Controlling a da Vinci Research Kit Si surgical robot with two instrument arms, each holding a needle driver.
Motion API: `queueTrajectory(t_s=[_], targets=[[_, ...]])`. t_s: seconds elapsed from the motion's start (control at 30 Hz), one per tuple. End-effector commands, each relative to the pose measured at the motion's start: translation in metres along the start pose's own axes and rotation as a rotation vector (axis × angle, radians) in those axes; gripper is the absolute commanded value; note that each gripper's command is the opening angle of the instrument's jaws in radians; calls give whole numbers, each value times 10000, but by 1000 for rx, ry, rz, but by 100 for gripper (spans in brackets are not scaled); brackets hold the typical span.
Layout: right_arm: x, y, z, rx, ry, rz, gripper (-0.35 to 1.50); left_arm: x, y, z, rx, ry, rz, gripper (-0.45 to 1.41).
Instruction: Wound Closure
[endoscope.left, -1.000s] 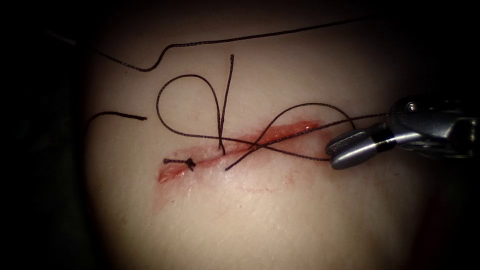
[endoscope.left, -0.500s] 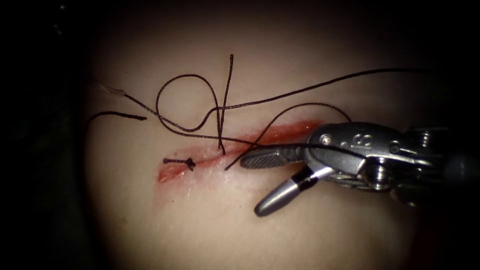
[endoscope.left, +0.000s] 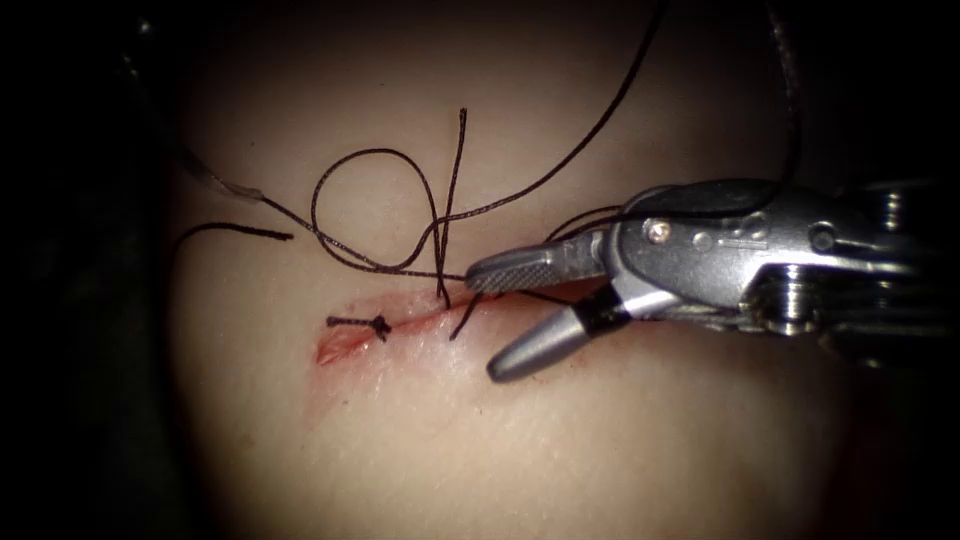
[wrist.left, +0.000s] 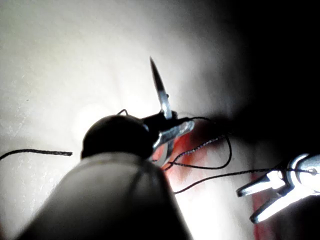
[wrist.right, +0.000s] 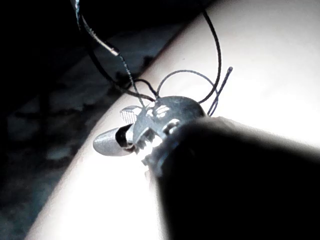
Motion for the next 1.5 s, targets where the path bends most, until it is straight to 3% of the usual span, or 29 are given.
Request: queueTrajectory(t_s=[0.03,0.1,0.13,0.17,0.2,0.3,0.47,0.7,0.93,0.97,1.03,1.2,1.5], targets=[[-9,0,1,-2,-23,14,26,-1,-4,5,-1,0,-1,-45],[-19,-3,-4,-1,-52,58,29,-1,-4,5,-1,0,-1,-45],[-27,-6,-7,-1,-73,80,20,-1,-4,5,-2,-1,-2,-45],[-33,-9,-9,-3,-94,103,-5,-1,-4,5,-2,-1,-2,-45],[-46,-12,-10,-5,-136,108,-13,-1,-4,5,-2,-1,-2,-45],[-66,-9,-1,-24,-178,120,-5,-1,-3,6,-2,-1,-2,-45],[-78,3,11,-37,-162,140,-3,-1,-2,6,-2,-2,-4,-45],[-70,34,31,-58,-93,171,4,-1,-1,7,-2,-2,-5,-45],[-62,42,44,-59,-35,144,17,-1,-1,8,0,-4,-5,-45],[-60,45,49,-63,-29,128,29,-1,-1,8,0,-4,-5,-45],[-59,47,50,-64,-26,123,29,-1,-1,8,0,-4,-5,-45],[-55,51,57,-89,8,122,51,-3,0,9,0,-4,-5,-45],[-57,56,60,-148,18,129,46,-5,2,12,1,-2,-6,-45]])
